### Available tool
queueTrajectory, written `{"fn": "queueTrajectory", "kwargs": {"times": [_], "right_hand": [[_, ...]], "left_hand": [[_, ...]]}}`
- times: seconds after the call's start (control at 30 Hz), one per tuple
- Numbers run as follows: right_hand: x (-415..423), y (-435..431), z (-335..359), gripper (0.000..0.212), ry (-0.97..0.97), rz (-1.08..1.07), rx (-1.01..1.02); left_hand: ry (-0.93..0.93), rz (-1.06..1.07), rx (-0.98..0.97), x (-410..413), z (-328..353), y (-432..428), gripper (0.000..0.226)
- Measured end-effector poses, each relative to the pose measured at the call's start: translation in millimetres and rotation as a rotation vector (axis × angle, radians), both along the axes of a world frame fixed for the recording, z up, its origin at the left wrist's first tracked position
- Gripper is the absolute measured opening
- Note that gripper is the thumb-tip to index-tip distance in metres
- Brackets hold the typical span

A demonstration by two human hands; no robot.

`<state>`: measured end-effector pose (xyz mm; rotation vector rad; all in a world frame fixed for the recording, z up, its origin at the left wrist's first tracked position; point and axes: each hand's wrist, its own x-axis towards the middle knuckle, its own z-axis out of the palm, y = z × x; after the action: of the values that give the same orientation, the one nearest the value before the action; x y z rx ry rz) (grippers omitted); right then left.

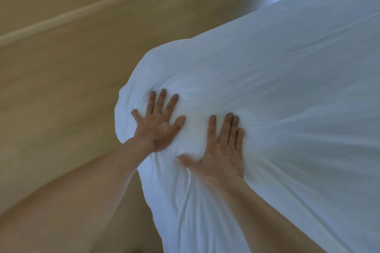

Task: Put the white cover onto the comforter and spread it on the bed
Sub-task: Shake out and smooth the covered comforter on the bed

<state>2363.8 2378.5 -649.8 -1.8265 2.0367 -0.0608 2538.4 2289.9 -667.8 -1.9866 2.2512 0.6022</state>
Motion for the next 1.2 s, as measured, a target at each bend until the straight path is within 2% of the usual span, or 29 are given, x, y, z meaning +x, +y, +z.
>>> {"fn": "queueTrajectory", "kwargs": {"times": [0.27, 0.33, 0.43, 0.5, 0.57, 0.7, 0.77, 0.8, 0.87, 0.9, 0.97, 1.07, 1.13, 1.2], "right_hand": [[48, -90, -3, 0.130, 0.026, -0.043, -0.005], [58, -112, -4, 0.128, 0.037, -0.057, 0.016], [69, -140, -7, 0.123, 0.068, -0.081, 0.029], [74, -150, -9, 0.122, 0.088, -0.106, 0.027], [77, -152, -9, 0.121, 0.117, -0.113, 0.038], [76, -158, -6, 0.112, 0.136, -0.165, 0.041], [82, -167, -4, 0.106, 0.129, -0.210, 0.012], [84, -171, -3, 0.103, 0.124, -0.221, 0.000], [87, -184, -5, 0.100, 0.120, -0.216, -0.006], [88, -195, -6, 0.099, 0.115, -0.209, -0.015], [89, -220, -8, 0.097, 0.099, -0.196, -0.065], [89, -258, -9, 0.091, 0.101, -0.157, 0.002], [88, -268, -16, 0.084, 0.132, -0.182, -0.019], [90, -263, -22, 0.075, 0.174, -0.186, -0.050]], "left_hand": [[0.078, 0.017, -0.006, 39, -15, -67, 0.076], [0.156, 0.104, 0.103, 57, -17, -102, 0.076], [0.259, 0.039, 0.266, 77, -25, -136, 0.082], [0.364, 0.044, 0.364, 84, -30, -145, 0.077], [0.463, 0.143, 0.477, 91, -37, -152, 0.072], [0.476, 0.126, 0.648, 96, -43, -167, 0.100], [0.487, 0.118, 0.712, 99, -40, -178, 0.100], [0.506, 0.127, 0.736, 99, -39, -185, 0.090], [0.544, 0.161, 0.724, 95, -37, -197, 0.065], [0.522, 0.162, 0.688, 91, -37, -205, 0.059], [0.497, 0.192, 0.615, 83, -39, -225, 0.063], [0.641, 0.269, 0.469, 70, -57, -267, 0.069], [0.726, 0.282, 0.484, 58, -67, -297, 0.069], [0.726, 0.258, 0.565, 47, -71, -319, 0.055]]}}
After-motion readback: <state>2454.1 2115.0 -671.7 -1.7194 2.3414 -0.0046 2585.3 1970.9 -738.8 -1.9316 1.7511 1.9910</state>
